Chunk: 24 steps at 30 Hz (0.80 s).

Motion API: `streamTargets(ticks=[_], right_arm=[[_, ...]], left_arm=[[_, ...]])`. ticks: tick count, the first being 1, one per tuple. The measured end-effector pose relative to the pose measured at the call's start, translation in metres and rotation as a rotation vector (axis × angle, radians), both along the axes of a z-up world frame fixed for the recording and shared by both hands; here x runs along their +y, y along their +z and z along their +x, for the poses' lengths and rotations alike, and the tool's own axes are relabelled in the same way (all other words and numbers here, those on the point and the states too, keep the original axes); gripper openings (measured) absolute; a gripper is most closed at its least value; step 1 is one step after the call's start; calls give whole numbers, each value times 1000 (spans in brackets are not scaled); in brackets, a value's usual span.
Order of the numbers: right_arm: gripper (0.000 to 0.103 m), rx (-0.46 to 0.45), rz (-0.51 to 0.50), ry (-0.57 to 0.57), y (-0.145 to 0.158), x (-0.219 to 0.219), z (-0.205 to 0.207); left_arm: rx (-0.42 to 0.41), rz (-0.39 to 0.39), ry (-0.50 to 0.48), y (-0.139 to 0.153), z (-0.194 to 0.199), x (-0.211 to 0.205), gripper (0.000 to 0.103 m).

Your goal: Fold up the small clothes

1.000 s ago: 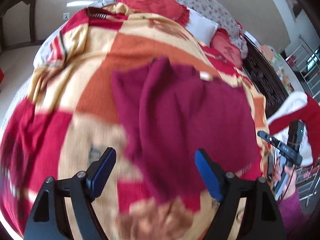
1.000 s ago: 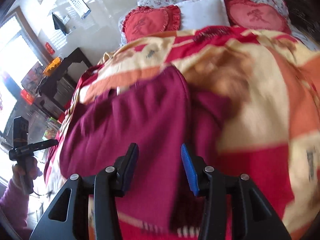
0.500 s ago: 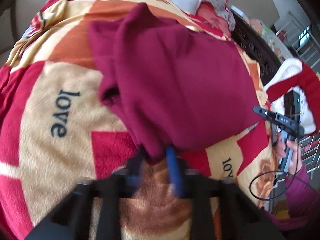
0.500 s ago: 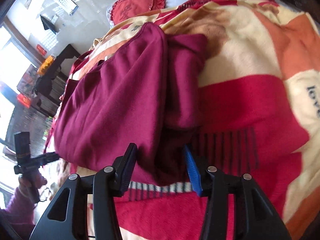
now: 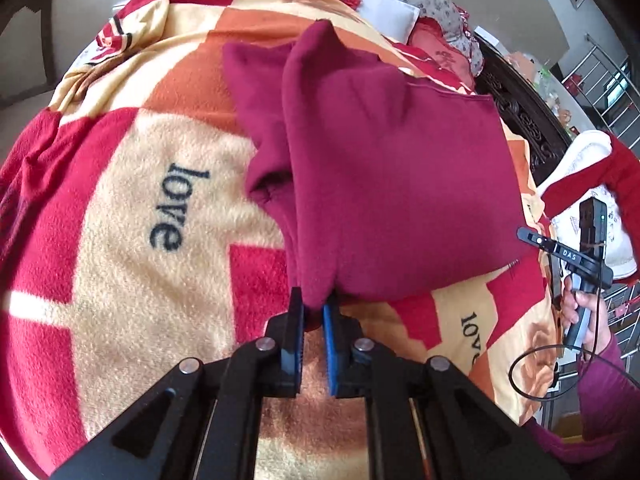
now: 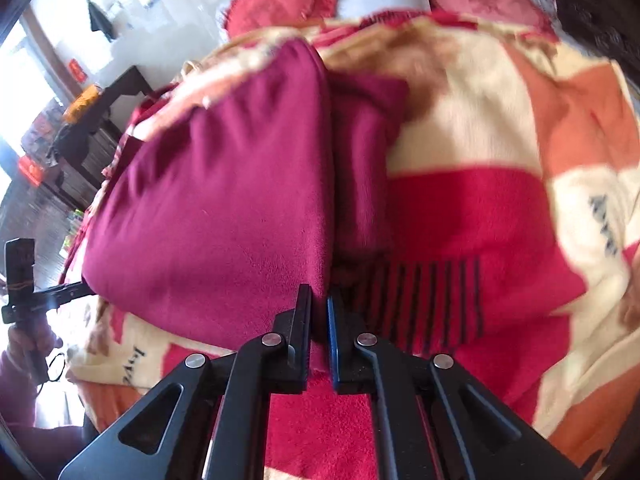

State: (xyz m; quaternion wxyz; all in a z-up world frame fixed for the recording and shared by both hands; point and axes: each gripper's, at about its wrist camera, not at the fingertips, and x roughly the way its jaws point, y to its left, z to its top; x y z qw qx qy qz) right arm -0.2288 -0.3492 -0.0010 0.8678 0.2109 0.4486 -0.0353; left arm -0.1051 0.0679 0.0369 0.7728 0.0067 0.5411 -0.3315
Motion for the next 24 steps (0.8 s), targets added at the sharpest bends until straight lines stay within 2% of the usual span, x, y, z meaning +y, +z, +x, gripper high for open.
streamTargets(ticks=[3,5,7,9,10,13,15,17,19,22,24], right_arm=[[1,-20,-2,-26,11,-4,-4],[4,-49,-51,-40,29,-5,-8],[5,-103,-69,-35,49,-5,-5],[6,-137,-79,-28,61,-3,3],[7,-148,-88,-21,67,0,15],[10,-155,-139,-3,75,6,45],[18,-166,-205,-23,80,6,77],[29,-149,-251,-51,80,3,99],[30,-122,-277,-64,76,-5,125],[30,-87,-246,-32,67,-12,151],[8,-77,-224,-7,62,-13,160]], left_arm=[[-9,21,3,13,-2,-1,18],[-16,-3,1,28,-2,-1,44],[-46,-36,25,42,1,-1,63],[-82,-69,59,55,10,-5,67],[-101,-56,75,58,16,-11,68],[-173,3,122,65,36,-30,68],[-202,11,153,67,54,-43,68],[-207,22,169,65,77,-59,71],[-202,46,179,58,100,-75,72],[-185,108,182,41,125,-94,69],[-158,130,178,33,137,-103,26]])
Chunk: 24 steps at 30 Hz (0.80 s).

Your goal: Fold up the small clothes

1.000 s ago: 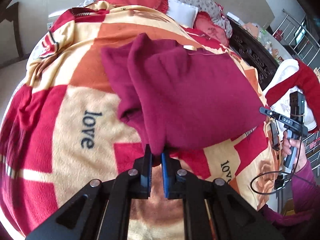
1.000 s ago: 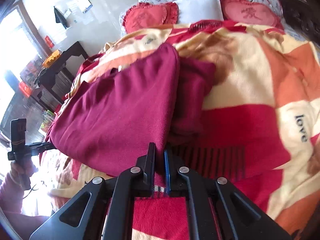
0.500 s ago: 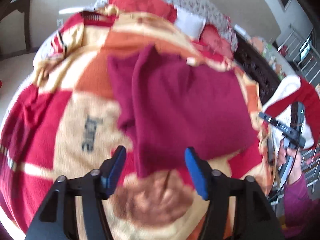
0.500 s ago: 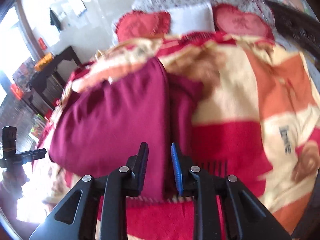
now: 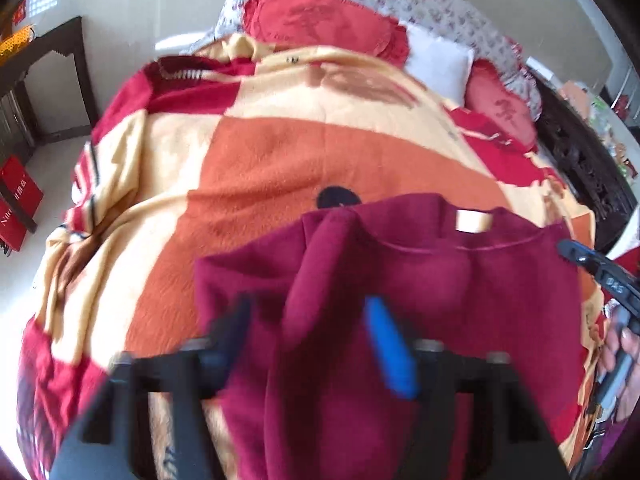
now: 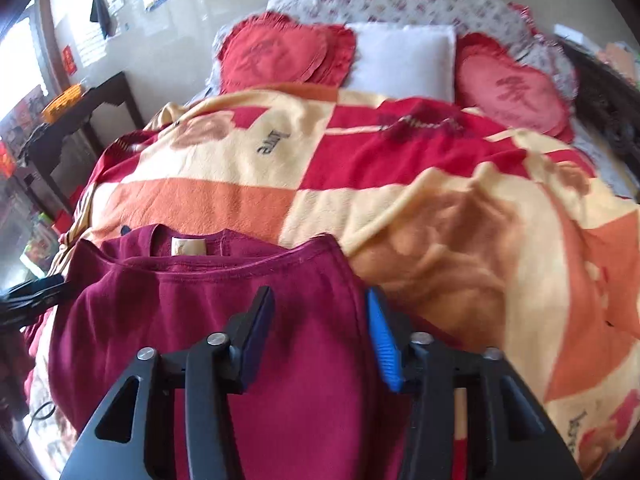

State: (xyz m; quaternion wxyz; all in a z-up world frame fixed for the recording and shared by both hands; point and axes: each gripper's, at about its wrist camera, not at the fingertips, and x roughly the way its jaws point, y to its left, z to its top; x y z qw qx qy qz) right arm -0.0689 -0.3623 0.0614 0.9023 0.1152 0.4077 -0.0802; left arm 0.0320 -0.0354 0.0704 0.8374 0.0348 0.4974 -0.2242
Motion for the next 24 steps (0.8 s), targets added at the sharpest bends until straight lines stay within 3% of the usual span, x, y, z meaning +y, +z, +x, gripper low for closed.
streamTargets(ticks=[1,6,10,12,13,14,17,20,24], right_arm=[[0,-12,-3,0,1,0,0],[0,-126,25,-63,17,-21,-14],[0,-76,41,-104,-3,-34,3],[0,-30,68,-122,-15,-36,11],[3,-35,78,-129,-16,-37,9],[12,-46,84,-144,-12,-38,4],[14,-101,63,-149,6,-32,-17],[14,-152,43,-84,24,-10,-30],[14,-120,15,48,26,29,-16]], left_arm=[[21,7,-3,-3,7,-3,8],[-36,-51,25,8,18,1,8],[-16,1,34,-7,26,-11,9],[-7,18,41,-11,27,-11,19],[-11,15,49,-9,25,-9,30],[-8,9,52,-7,24,-6,41],[-18,-27,71,6,13,7,58],[-55,-16,77,17,-5,16,68],[-58,25,64,16,-25,19,68]])
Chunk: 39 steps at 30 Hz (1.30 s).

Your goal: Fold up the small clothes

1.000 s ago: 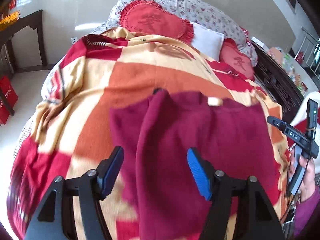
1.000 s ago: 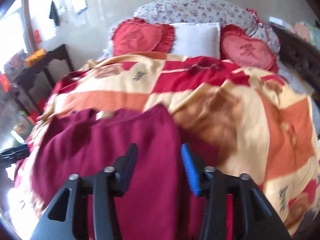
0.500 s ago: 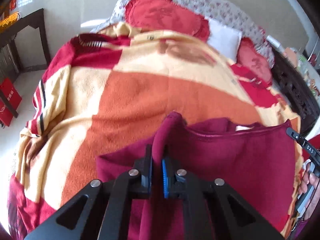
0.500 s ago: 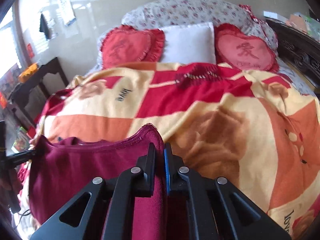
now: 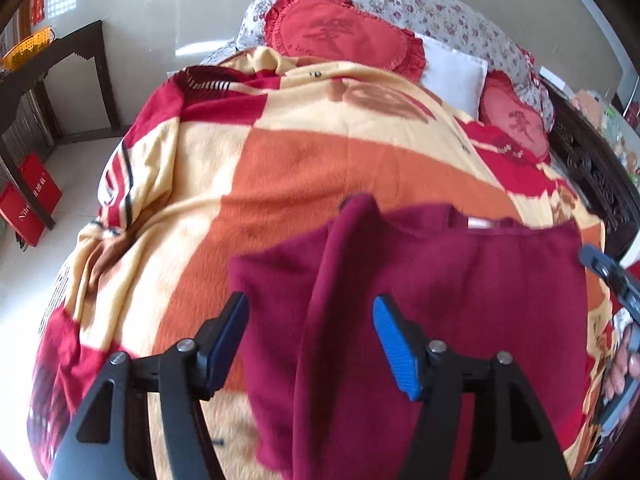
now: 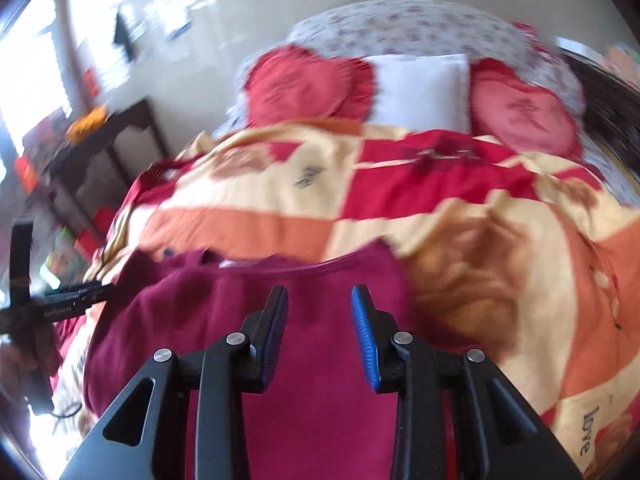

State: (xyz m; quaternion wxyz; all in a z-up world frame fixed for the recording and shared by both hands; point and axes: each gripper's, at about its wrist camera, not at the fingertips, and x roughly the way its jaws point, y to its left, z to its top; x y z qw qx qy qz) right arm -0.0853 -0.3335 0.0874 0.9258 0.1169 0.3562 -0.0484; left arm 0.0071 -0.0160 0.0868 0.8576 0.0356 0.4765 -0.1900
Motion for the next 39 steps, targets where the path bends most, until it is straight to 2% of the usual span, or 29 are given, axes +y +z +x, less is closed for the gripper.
streamTargets(ticks=[3,6,7,9,13,16,18,22,26,29,32,35,39], right_arm=[[14,27,-73,-23,-10,7,14],[13,31,-70,-142,-20,-16,21],[13,49,-62,-171,-27,-26,26],[12,161,-32,-178,-51,-40,40],[12,143,-96,-171,-33,-22,38],[12,59,-59,-88,-10,10,34],[12,42,-23,39,-2,44,43],[12,49,28,222,-6,103,68],[12,59,-25,343,-18,161,100],[8,106,-38,382,-36,191,125],[4,160,-11,378,-58,207,149],[4,184,-37,361,-72,215,160],[4,188,-44,363,-64,213,153]], left_arm=[[-8,16,2,-3,-10,4,68],[-15,30,7,-5,-16,8,68],[-15,29,8,-5,-17,9,68],[-12,27,12,-6,-19,11,68],[-12,34,13,-8,-25,16,68],[-1,35,18,-12,-29,19,68],[14,30,21,-14,-33,23,68],[43,-1,31,-20,-46,33,70],[76,-46,52,-29,-59,46,75],[109,-87,82,-38,-61,56,77],[122,-119,103,-43,-60,62,79],[118,-125,105,-44,-61,62,80],[120,-139,105,-46,-63,63,82]])
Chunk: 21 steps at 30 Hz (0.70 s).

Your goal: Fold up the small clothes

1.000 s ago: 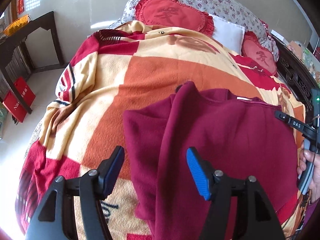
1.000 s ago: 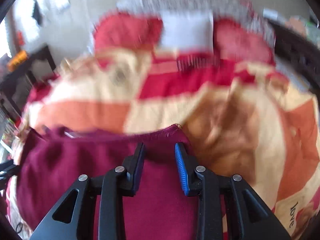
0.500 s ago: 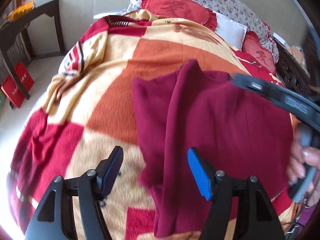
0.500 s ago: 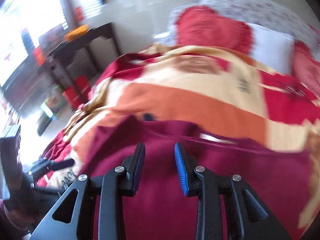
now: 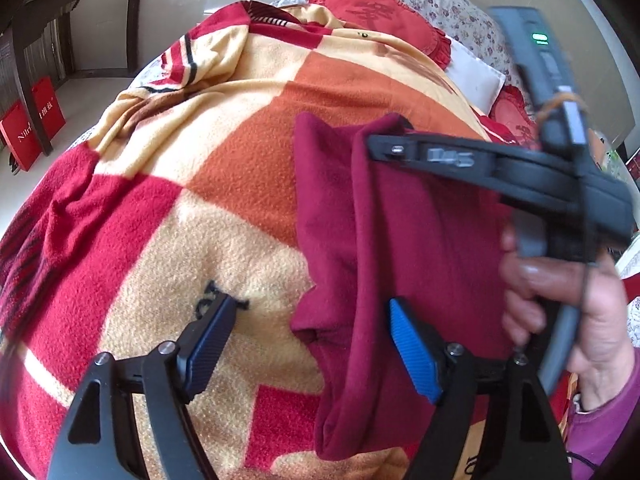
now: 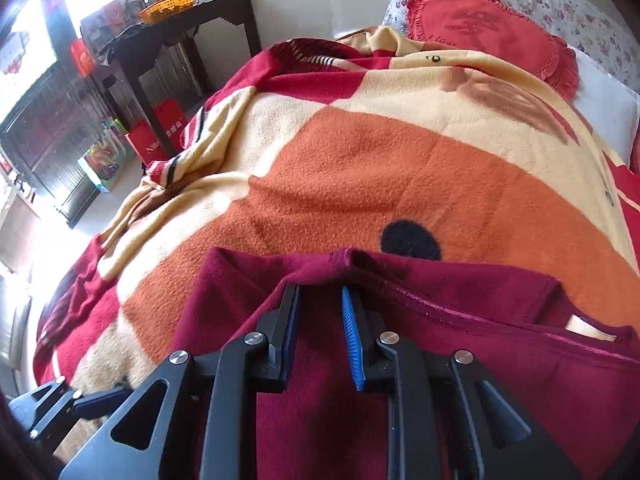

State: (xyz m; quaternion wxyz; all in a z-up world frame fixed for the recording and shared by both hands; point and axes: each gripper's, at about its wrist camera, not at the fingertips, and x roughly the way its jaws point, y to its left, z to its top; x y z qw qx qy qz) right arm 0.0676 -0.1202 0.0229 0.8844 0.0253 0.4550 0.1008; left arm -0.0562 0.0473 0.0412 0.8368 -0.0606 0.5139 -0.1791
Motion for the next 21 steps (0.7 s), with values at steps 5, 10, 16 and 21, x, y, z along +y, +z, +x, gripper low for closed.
streamTargets(ticks=[5,10,16,21], right_arm=[[5,-23,44,5,23,-8,-23],[5,2,52,23,19,5,-19],[21,70,167,-40,-4,6,2],[31,117,177,-10,9,9,1]], left_arm=[[-6,-9,8,0,-4,2,83],[-1,-12,9,-1,-7,3,83],[5,-21,18,-3,-4,2,85],[-3,-35,21,-5,-6,2,86]])
